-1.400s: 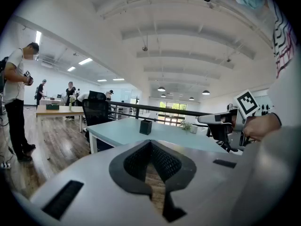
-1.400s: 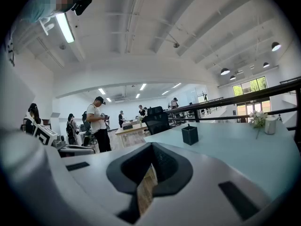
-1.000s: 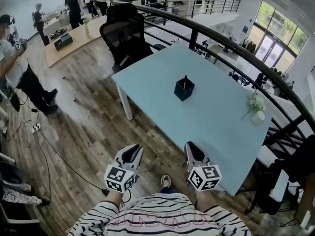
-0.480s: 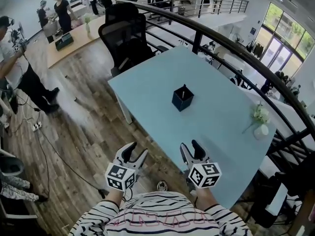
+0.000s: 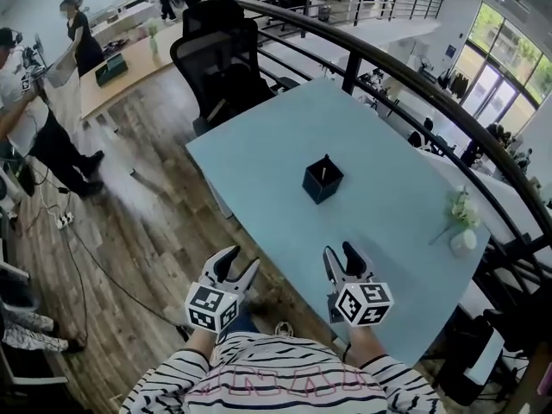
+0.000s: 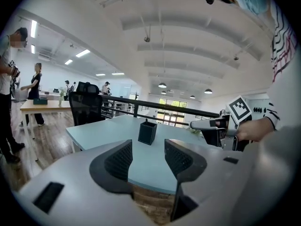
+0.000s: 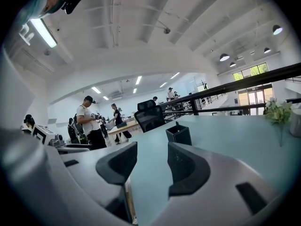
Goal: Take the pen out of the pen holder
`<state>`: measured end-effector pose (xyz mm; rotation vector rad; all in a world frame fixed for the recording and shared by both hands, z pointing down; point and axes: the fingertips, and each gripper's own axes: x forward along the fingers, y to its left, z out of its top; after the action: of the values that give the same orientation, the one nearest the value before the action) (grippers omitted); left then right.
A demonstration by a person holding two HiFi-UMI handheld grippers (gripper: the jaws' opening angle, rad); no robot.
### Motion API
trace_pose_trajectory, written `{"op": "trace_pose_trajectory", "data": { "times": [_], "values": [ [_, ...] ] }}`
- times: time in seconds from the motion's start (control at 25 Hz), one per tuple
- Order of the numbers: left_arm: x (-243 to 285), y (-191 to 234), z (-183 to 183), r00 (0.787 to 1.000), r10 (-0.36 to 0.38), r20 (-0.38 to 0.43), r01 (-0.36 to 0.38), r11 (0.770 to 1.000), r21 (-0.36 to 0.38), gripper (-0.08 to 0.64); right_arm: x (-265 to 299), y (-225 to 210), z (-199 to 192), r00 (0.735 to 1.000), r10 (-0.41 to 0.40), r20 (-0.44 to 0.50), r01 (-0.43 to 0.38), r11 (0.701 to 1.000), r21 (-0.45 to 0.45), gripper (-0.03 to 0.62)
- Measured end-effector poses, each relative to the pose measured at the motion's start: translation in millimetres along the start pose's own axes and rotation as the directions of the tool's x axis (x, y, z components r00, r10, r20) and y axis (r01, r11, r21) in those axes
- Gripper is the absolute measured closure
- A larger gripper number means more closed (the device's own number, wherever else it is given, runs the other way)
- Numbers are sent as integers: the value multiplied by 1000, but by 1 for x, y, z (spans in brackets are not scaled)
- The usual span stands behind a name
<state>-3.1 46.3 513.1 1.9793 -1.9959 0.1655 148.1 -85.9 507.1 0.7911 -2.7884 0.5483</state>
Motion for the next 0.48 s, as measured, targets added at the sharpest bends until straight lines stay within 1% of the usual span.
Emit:
{"op": "trace_pose_trajectory", "data": {
  "times": [0.12,0.2,0.48],
  "values": [
    [20,16,3,999,-33,-9,33,999,-5,367,17,-4,6,999,-36,10,36,999,5,383],
    [34,27,6,997,-71,-20,71,998,-1,367,28,-8,10,997,-78,21,78,997,13,388],
    [76,84,34,979,-198,-55,200,979,37,367,76,-1,27,976,-212,44,209,976,62,392]
  ]
}}
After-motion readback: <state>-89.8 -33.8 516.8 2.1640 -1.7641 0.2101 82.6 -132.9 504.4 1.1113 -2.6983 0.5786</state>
